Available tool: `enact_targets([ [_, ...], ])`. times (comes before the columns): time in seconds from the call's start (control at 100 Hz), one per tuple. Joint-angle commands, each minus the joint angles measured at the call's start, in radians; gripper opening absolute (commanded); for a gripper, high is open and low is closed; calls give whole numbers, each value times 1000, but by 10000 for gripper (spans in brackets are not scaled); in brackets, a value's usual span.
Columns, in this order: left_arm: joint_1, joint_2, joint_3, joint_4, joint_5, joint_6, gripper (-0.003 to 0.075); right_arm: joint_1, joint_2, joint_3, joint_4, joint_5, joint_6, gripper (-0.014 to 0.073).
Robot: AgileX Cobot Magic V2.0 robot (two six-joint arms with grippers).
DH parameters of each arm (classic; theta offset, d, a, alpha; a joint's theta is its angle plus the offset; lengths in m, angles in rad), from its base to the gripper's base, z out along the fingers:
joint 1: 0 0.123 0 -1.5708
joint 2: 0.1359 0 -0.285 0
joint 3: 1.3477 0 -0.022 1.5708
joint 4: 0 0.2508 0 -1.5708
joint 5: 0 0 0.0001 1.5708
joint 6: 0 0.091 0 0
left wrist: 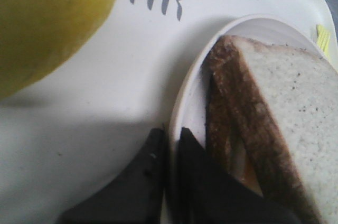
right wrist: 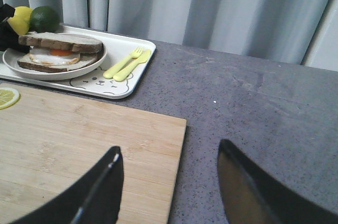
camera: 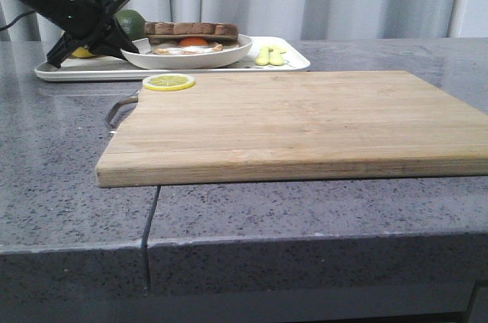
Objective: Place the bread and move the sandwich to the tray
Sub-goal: 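Carry the plate with the left gripper and lower it onto the tray, then open the left gripper and lift it away from the plate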
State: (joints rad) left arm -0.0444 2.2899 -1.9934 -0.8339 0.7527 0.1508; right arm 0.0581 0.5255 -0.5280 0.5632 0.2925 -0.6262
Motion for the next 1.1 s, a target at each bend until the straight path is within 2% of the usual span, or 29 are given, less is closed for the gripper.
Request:
enact_targets([
  [0.0,-4,-67,-37,-66,-36,-9,-20,-8,-1,-26,15,-74,-8,414],
  [0.28,-4,-67,-37,-66,-39,-7,-17,-8,-1,-26,15,-74,-8,414],
  [0.36,-4,-67,-37,-66,-43,-7,6,-8,-1,-26,15,-75,-8,414],
  [0.43,-4,-67,-37,-66,-41,-7,64,-8,-1,-26,15,-75,-8,414],
  [0.6,-4,-67,-37,-66,-34,-7,262,-8,-1,-26,15,-75,-8,414],
  [0.67,-4,-67,-37,-66,-34,-9,314,-8,-1,-26,15,-75,-8,414],
  [0.78,-4,-67,-57,-47,-10,-9,316,-8,-1,-26,15,-75,-8,414],
  [0.95,-4,-67,-150,88,82,-14,316,-8,-1,-26,15,-78,-8,414],
  [1.09,-4,-67,-243,246,173,-71,316,-8,-1,-26,15,-83,-8,414],
])
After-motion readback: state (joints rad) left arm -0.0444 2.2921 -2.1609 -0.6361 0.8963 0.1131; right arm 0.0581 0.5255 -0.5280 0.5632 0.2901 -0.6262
